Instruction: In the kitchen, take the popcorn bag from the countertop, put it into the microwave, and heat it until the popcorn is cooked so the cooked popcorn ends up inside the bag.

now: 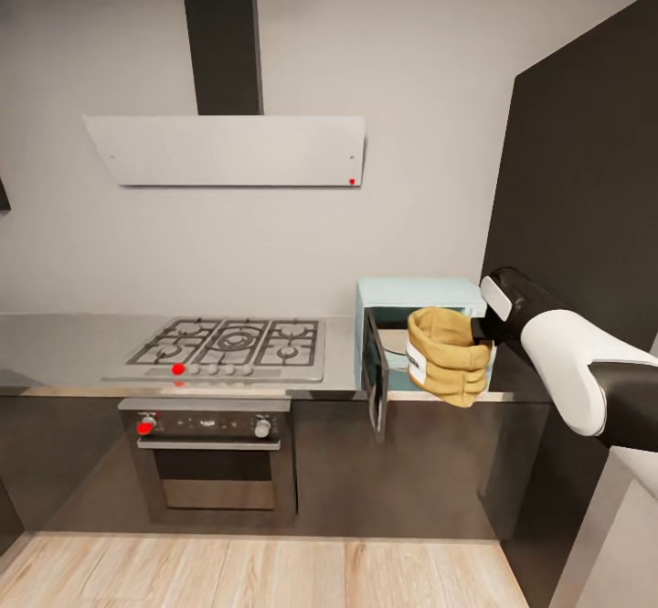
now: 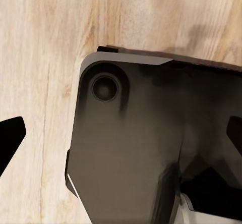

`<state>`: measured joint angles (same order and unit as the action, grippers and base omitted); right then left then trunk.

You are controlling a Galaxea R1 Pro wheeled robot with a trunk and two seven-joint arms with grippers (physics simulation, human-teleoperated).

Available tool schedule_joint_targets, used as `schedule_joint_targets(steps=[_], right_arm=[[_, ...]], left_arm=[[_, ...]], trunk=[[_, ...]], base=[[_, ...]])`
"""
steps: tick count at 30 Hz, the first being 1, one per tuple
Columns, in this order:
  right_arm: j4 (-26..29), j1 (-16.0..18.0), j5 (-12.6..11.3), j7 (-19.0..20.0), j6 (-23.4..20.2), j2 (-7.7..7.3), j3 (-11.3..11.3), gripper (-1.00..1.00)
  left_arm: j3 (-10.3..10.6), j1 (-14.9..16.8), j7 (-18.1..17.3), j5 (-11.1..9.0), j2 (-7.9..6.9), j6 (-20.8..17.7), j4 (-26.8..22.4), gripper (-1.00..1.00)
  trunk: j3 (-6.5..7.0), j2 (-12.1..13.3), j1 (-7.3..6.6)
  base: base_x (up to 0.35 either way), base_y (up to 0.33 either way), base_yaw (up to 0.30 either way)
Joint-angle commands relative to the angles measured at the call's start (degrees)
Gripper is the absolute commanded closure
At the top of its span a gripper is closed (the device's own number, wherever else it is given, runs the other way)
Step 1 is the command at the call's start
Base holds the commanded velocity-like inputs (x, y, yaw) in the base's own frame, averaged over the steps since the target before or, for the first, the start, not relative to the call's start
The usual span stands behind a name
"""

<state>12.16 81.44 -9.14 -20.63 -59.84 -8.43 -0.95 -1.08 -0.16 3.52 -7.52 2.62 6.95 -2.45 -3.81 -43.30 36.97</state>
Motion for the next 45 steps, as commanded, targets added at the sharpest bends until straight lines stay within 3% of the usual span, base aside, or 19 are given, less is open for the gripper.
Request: schedule_joint_targets(steps=[1,6,27,45], right_arm=[[0.03,0.03,-0.61,-0.48,-0.16,0.01,-0.10,1.00],[-0.20,-0.48,-0.62,-0.64,-0.16,1.37,-0.01,1.00],[-1.99,-0.58,-0.77,-0.75,-0.16,1.36,0.08,1.00],[-3.74,-0.58,-0.51,-0.76,-0.16,0.94,0.08,1.00]], left_arm=[[-0.06,-0.02,0.08,-0.39,0.02,0.08,-0.10,-1.00],[-0.06,-0.02,0.08,-0.36,0.04,0.08,-0.10,-1.00],[-0.06,-0.02,0.08,-0.35,0.02,0.08,-0.17,-1.00],[-0.06,-0.02,0.08,-0.39,0.00,0.08,-0.18,-1.00]], trunk=[[-0.08,-0.07,0.01],[-0.08,-0.07,0.01],[-0.08,-0.07,0.01],[-0.08,-0.07,0.01]], base=[[0.002,0.000,0.000],[0.000,0.000,0.000],[0.001,0.000,0.000],[0.206,0.000,0.000]])
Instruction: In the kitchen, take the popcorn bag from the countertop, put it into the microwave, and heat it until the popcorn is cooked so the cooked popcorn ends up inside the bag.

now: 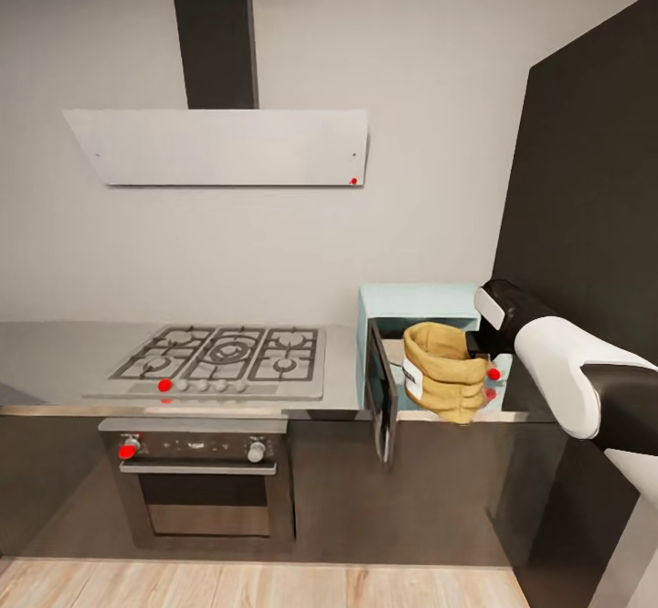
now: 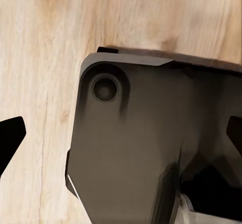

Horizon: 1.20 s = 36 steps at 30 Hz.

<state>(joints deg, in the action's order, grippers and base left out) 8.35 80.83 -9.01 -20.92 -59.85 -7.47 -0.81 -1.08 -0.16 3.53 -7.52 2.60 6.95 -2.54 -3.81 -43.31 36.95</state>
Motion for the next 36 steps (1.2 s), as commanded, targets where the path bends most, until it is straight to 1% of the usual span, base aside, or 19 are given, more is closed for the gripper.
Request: schedule_joint_targets(steps=[1,23,36], right_arm=[[0.35,0.04,-0.68,-0.42,-0.15,-0.09,-0.07,1.00],[0.79,0.06,-0.75,-0.45,-0.15,-0.24,-0.16,1.00],[0.79,0.03,-0.64,-0.56,-0.15,-0.26,-0.16,1.00]], left_arm=[[-0.06,-0.02,0.08,-0.39,0.03,0.08,-0.10,-1.00],[-0.06,-0.02,0.08,-0.39,0.03,0.08,-0.10,-1.00],[-0.06,-0.02,0.08,-0.39,0.04,0.08,-0.10,-1.00]], trunk=[[-0.08,-0.06,0.04],[-0.08,-0.06,0.04],[-0.08,-0.06,0.04]], base=[[0.223,0.000,0.000],[0.204,0.000,0.000],[0.146,0.000,0.000]])
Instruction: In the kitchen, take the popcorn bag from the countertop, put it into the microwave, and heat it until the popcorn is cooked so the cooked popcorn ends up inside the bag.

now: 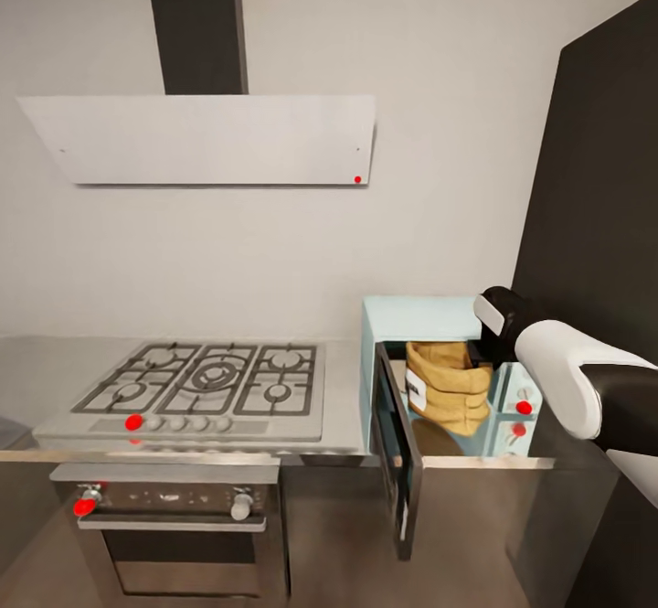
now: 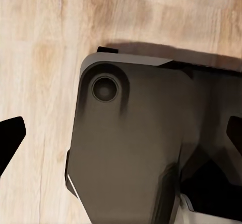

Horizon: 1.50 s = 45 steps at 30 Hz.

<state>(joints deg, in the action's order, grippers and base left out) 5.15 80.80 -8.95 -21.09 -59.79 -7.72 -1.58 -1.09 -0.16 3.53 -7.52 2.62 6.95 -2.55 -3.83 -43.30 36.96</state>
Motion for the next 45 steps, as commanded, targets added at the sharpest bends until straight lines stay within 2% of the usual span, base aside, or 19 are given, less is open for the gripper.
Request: schedule_joint_targets(steps=[1,26,27,28,39,45], right_arm=[[3.99,0.06,-0.67,-0.41,-0.21,-0.02,0.61,1.00],[3.49,0.09,-0.55,-0.44,-0.21,0.31,0.61,1.00],[-1.51,-0.08,-0.48,-0.20,-0.21,0.23,-0.04,1.00],[-1.84,-0.06,-0.72,-0.20,-0.21,0.37,-0.38,1.00],[-2.24,-0.12,-0.09,-0.26,-0.21,0.12,0.78,1.00],[-2.28,-0.12,-0.43,-0.18,-0.21,0.16,-0.09,1.00]], left_arm=[[-0.05,-0.02,0.08,-0.39,0.02,0.09,-0.09,-1.00],[-0.05,-0.02,0.08,-0.39,0.02,0.09,-0.09,-1.00],[-0.23,-0.02,0.08,-0.44,-0.07,0.23,-0.12,-1.00],[-0.23,-0.02,0.08,-0.56,-0.07,0.20,-0.19,-1.00],[-0.22,-0.02,0.08,-0.71,0.00,0.17,-0.35,-1.00],[-0.23,-0.02,0.08,-0.74,-0.07,0.17,-0.35,-1.00]], trunk=[[-0.07,-0.07,0.03],[-0.07,-0.07,0.03],[-0.09,-0.08,0.03],[-0.09,-0.08,0.03],[-0.09,-0.08,0.03],[-0.09,-0.08,0.03]], base=[[0.136,0.000,0.000],[0.118,0.000,0.000],[0.000,0.000,0.000],[0.000,0.000,0.000],[0.002,0.000,0.000],[0.159,0.000,0.000]])
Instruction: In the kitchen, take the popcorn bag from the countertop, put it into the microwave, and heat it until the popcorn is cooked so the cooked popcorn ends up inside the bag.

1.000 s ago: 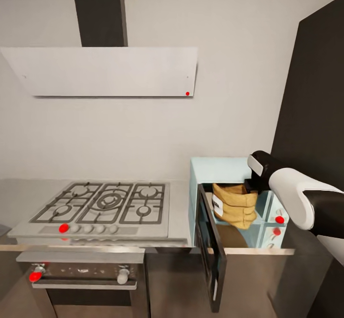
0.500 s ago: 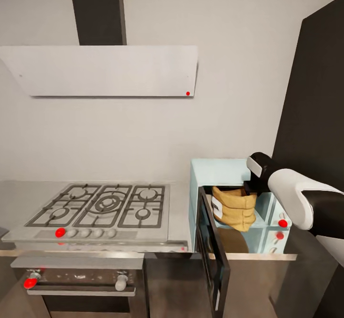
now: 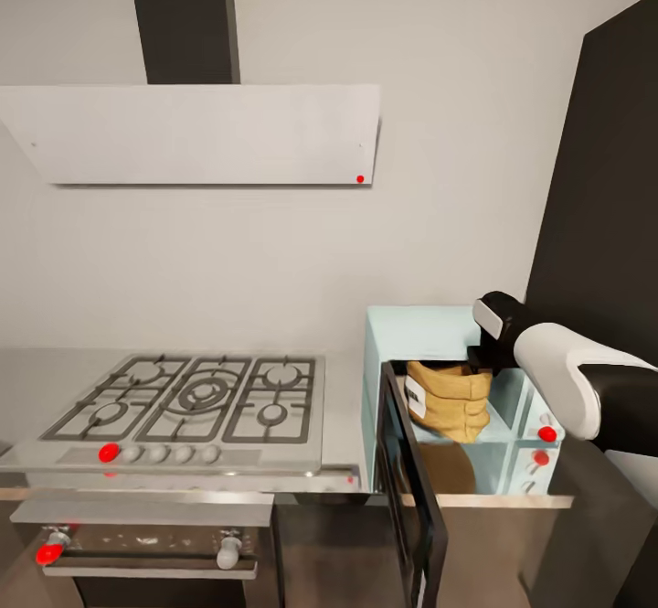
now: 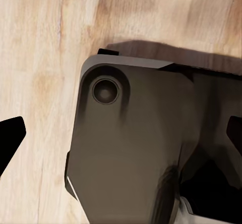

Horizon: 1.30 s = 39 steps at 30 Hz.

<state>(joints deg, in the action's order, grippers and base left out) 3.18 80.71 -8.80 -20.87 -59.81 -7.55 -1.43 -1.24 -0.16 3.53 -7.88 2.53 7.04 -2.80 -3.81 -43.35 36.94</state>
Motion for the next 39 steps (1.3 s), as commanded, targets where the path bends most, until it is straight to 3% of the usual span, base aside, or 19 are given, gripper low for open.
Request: schedule_joint_targets(steps=[1,9,10,12,17,30,31,32,33,39], right_arm=[[-0.30,-0.03,-0.59,-0.40,-0.19,-0.04,-0.24,1.00],[-3.84,-0.03,-0.58,-0.40,-0.19,-0.10,-0.24,1.00],[-0.23,-0.31,-0.53,-0.10,0.19,0.24,0.28,1.00],[-0.37,-0.89,1.02,0.25,0.68,0.37,0.47,1.00],[1.38,-2.05,1.98,-0.39,-0.19,0.50,1.62,1.00],[3.62,-3.28,-0.85,-1.10,-0.19,0.46,0.47,1.00],[3.62,-3.28,-0.91,-1.11,-0.19,0.48,0.47,-1.00],[3.29,-3.28,-1.29,-1.01,-0.19,0.50,0.47,-1.00],[-0.89,-3.28,-1.31,-1.01,-0.19,0.51,0.47,-1.00],[-0.85,-3.28,-1.29,3.27,-0.19,0.32,0.47,-1.00]], left_arm=[[-0.08,-0.01,0.08,-0.38,0.02,0.08,-0.10,-1.00],[-0.08,-0.01,0.08,-0.38,0.02,0.08,-0.10,-1.00],[-0.34,-0.01,-0.01,-0.47,0.02,0.34,-0.43,-1.00],[-0.34,-0.01,-0.01,-0.47,0.02,0.34,-1.08,-1.00],[-0.34,-0.01,-0.01,-0.47,0.02,0.34,-1.12,-1.00],[-0.34,-0.01,-0.01,-0.47,0.02,0.34,-1.19,-1.00],[-0.34,-0.01,-0.01,-0.47,0.02,0.34,-1.22,-1.00],[-0.34,-0.01,-0.01,-0.47,0.02,0.34,-1.23,-1.00],[-0.34,-0.01,-0.01,-0.47,0.02,0.34,-1.24,-1.00],[-0.34,-0.01,-0.01,-0.47,0.02,0.34,-1.24,-1.00]], trunk=[[-0.10,-0.03,0.04],[-0.10,-0.03,0.04],[-0.09,-0.01,0.03],[-0.09,-0.01,0.03],[-0.09,-0.01,0.03],[-0.09,-0.01,0.03],[-0.09,-0.01,0.03],[-0.09,-0.01,0.03],[-0.09,-0.01,0.03],[-0.09,-0.01,0.03]], base=[[0.159,0.000,0.000],[0.036,0.000,0.000],[0.000,0.000,0.000],[0.000,0.000,0.000],[0.000,0.000,0.000],[0.000,0.000,0.000],[0.000,0.000,0.000],[0.000,0.000,0.000],[0.000,0.000,0.000],[0.000,0.000,0.000]])
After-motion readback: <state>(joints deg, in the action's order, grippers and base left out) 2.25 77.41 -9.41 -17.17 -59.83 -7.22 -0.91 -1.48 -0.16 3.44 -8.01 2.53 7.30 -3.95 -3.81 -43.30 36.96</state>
